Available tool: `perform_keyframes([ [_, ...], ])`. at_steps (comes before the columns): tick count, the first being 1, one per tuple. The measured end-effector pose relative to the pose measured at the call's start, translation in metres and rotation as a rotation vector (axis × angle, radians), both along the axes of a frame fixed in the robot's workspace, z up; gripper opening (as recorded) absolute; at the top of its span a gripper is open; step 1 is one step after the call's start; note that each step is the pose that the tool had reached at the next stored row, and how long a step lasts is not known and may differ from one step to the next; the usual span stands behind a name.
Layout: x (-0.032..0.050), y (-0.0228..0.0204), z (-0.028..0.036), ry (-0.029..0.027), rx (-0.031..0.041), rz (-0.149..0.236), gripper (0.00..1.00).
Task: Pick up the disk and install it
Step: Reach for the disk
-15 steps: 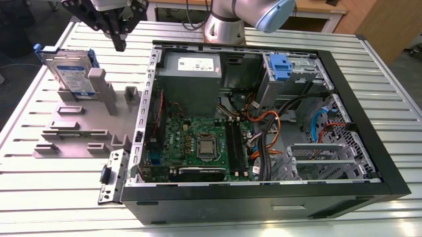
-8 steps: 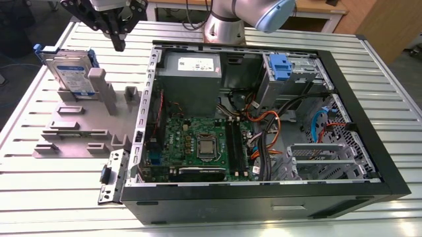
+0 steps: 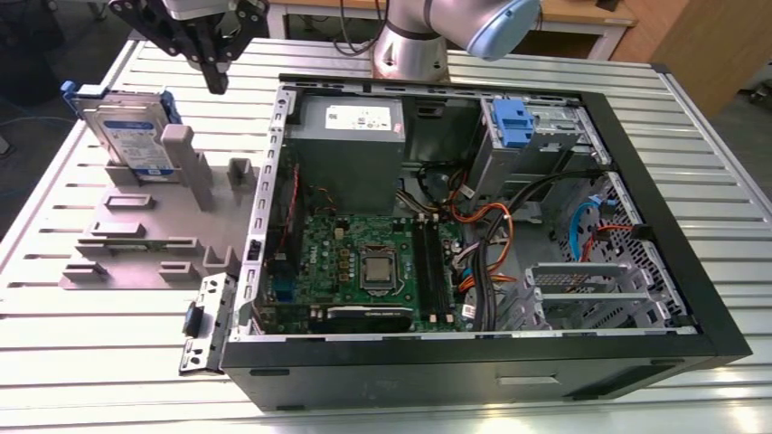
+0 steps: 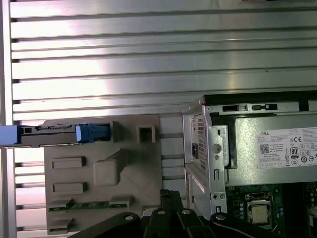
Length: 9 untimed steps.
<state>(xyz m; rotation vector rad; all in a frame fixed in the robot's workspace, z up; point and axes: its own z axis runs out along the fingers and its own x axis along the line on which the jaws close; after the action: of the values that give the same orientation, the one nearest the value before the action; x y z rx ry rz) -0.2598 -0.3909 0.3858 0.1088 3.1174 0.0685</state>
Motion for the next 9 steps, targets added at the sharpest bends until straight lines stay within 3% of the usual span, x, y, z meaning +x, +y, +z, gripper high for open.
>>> perform_keyframes([
  [5,-0.0013,0.0006,-0.0001,0.0000,0.0000,0.000,0.11],
  [9,-0.0017,0.0038,-0.0003,0.0001,0.0001,0.000,0.11],
])
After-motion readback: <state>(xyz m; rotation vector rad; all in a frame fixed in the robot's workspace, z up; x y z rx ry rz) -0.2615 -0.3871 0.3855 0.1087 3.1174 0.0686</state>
